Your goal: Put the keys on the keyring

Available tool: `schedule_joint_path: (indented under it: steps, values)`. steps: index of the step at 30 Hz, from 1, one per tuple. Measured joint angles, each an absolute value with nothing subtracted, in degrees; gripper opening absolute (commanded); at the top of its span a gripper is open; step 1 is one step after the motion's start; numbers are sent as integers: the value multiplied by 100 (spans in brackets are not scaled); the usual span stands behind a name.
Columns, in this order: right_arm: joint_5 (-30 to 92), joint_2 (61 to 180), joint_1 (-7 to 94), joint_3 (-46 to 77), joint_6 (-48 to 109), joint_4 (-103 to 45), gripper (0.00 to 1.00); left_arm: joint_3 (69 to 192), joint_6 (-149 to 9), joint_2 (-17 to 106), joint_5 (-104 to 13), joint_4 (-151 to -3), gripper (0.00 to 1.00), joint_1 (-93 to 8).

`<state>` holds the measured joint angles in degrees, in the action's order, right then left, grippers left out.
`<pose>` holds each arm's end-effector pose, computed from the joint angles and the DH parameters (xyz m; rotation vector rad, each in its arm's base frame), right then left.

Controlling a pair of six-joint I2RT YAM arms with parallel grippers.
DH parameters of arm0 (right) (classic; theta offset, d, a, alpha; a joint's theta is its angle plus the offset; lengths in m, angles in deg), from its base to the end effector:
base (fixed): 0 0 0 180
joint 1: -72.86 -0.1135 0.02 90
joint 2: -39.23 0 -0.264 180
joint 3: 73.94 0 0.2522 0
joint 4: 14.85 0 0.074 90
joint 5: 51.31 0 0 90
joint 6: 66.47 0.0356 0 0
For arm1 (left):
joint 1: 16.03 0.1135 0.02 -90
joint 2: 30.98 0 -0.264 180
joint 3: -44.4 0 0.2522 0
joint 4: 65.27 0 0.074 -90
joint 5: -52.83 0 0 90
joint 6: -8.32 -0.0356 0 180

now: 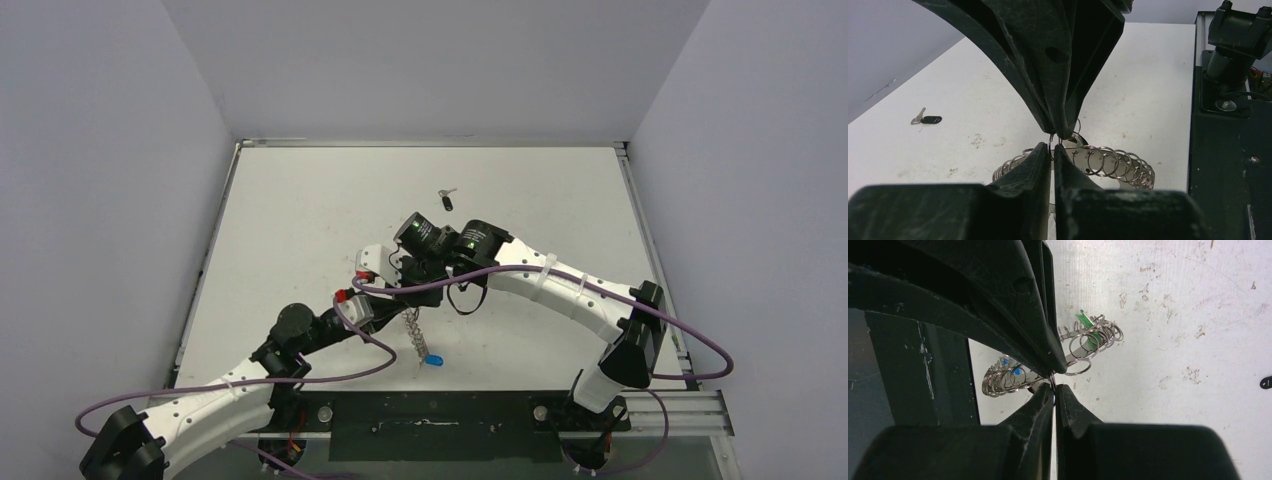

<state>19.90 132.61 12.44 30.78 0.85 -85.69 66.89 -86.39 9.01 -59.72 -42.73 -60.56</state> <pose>0.1566 0.2992 0.3338 -1.8600 1.9172 0.6531 0.1079 -0.1253 0.2167 0.9302 1.2387 -0.8466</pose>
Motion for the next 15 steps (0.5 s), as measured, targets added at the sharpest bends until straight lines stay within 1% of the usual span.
schedule_joint_path:
  steps: [8,9,11,12,13,15]
  values:
    - [1992,13261,1244,3067,55,-8574,0,6689,-8637,936,-6044,-4254,0,-6056]
    - [1992,13261,1244,3067,44,-8572,2,6689,-8635,934,-6042,-4258,0,-6056]
    - [1990,13261,1244,3065,37,-8567,11,6689,-8635,910,-6040,-4273,0,-6056]
    - [1975,13259,1254,3040,26,-8534,19,6689,-8635,888,-6037,-4291,0,-6056]
    - [1953,13255,1268,3016,29,-8502,24,6689,-8635,864,-6035,-4321,0,-6056]
    - [1796,13204,1368,2855,39,-8290,32,6650,-8624,820,-6026,-4317,0,-6056]
